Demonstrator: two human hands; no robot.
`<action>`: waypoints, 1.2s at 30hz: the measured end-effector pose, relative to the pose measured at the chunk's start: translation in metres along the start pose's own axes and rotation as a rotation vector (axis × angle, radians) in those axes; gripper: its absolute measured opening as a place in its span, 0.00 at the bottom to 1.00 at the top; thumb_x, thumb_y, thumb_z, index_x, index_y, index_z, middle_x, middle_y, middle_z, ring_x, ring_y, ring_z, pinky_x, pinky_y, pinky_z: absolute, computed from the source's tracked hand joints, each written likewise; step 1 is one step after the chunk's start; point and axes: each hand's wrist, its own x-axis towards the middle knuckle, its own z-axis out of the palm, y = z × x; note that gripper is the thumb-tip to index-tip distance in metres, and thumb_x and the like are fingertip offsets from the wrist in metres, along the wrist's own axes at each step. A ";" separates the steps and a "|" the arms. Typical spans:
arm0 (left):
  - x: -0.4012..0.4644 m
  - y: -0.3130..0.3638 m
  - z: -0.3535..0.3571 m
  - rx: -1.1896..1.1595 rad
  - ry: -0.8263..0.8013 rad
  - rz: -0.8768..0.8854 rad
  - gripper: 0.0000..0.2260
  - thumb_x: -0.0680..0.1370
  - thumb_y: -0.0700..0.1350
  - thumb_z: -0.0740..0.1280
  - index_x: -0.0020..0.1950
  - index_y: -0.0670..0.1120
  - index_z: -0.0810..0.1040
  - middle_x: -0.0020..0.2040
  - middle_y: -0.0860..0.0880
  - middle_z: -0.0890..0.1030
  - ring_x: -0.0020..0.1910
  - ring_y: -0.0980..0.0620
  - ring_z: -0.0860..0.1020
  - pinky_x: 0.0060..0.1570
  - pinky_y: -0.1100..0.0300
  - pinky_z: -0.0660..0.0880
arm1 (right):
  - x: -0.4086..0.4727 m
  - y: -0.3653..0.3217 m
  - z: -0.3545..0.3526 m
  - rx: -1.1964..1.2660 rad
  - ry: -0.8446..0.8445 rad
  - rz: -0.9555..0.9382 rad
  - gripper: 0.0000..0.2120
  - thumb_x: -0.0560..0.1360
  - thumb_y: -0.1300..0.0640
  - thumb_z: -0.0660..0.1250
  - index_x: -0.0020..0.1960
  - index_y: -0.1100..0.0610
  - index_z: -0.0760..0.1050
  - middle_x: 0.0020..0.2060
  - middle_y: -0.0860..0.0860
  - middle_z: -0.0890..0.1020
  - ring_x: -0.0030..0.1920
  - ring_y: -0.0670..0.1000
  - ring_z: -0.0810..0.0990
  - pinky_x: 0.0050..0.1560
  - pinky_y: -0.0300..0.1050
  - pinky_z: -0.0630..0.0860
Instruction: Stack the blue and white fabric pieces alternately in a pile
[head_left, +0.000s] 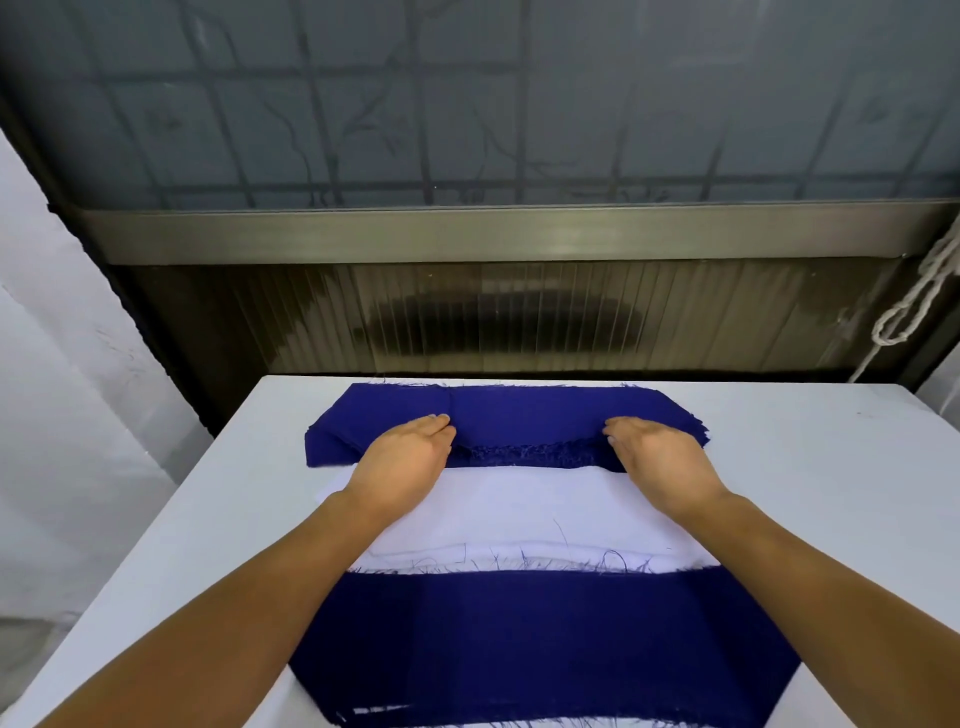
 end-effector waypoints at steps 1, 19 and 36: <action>0.000 0.001 0.001 0.013 0.021 0.002 0.18 0.84 0.44 0.55 0.75 0.48 0.67 0.76 0.51 0.64 0.74 0.53 0.63 0.71 0.61 0.59 | 0.001 0.000 -0.001 -0.005 0.011 0.006 0.12 0.81 0.61 0.59 0.61 0.53 0.75 0.57 0.48 0.81 0.52 0.49 0.81 0.49 0.44 0.79; 0.003 0.000 -0.007 -0.410 0.121 -0.242 0.06 0.74 0.49 0.72 0.47 0.54 0.76 0.44 0.60 0.76 0.44 0.58 0.74 0.38 0.67 0.69 | 0.000 -0.005 -0.003 0.311 0.225 0.130 0.05 0.76 0.57 0.69 0.43 0.51 0.75 0.40 0.43 0.79 0.36 0.44 0.76 0.34 0.41 0.75; 0.016 -0.010 -0.014 -0.387 -0.003 -0.203 0.12 0.81 0.44 0.63 0.61 0.53 0.80 0.59 0.55 0.77 0.58 0.54 0.74 0.54 0.56 0.76 | -0.007 -0.010 -0.029 0.437 0.225 0.079 0.08 0.79 0.62 0.62 0.51 0.49 0.74 0.44 0.42 0.76 0.45 0.44 0.74 0.39 0.32 0.67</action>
